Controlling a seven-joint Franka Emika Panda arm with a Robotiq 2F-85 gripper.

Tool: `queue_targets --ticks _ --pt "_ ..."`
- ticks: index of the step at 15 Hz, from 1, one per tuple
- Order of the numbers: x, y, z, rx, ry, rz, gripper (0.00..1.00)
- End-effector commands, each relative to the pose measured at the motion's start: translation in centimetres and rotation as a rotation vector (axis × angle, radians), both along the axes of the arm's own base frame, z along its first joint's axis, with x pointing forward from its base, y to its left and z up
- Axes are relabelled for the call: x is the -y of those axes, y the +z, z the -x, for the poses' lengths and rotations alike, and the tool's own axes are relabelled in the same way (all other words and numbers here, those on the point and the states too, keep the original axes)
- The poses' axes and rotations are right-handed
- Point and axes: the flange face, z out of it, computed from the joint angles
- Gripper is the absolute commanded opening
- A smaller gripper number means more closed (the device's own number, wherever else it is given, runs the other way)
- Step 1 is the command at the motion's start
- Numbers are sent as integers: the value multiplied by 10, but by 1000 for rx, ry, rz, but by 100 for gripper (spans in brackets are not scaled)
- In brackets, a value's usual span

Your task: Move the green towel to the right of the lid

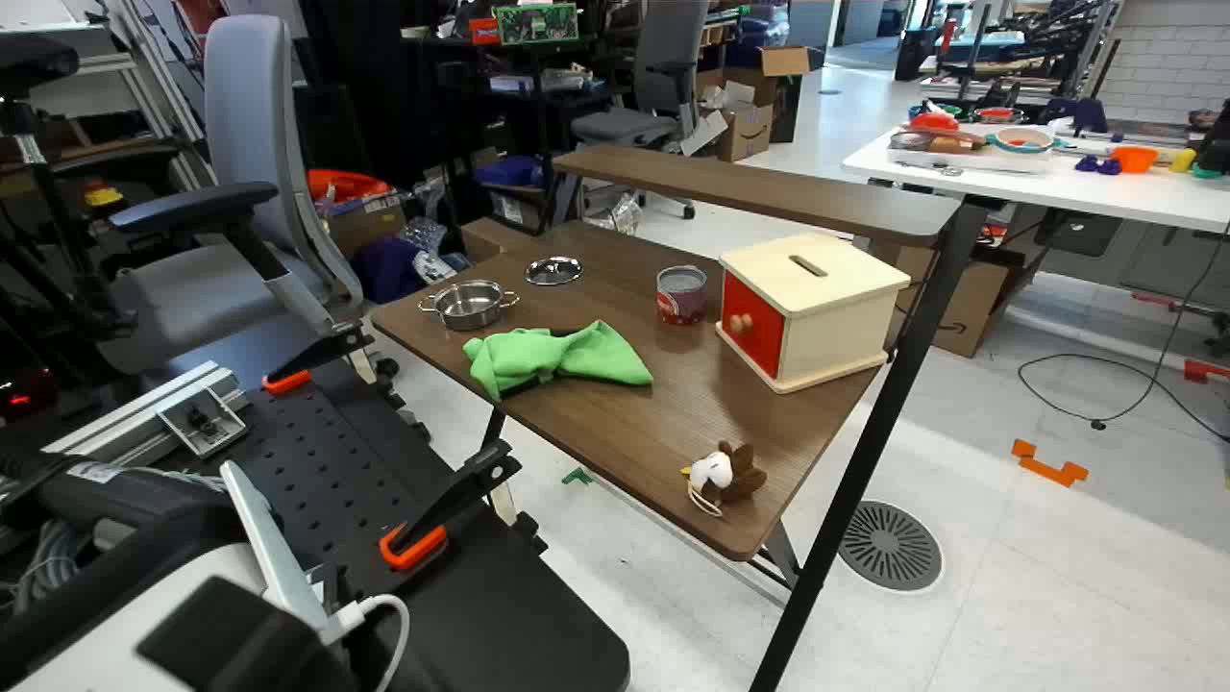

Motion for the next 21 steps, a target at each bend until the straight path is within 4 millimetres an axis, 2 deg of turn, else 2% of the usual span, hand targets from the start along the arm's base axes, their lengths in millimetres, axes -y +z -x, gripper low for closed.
queue_targets --ticks 1,3,7,13,18,21 --pt "0 1 0 0 0 0 100" --pt "4 -9 -4 10 14 13 100" --pt "18 -45 -10 4 37 65 100" --pt "50 -121 -29 -12 71 7 100" --pt "87 -187 -67 103 53 -31 100" --pt "106 -226 -81 163 15 -54 100"
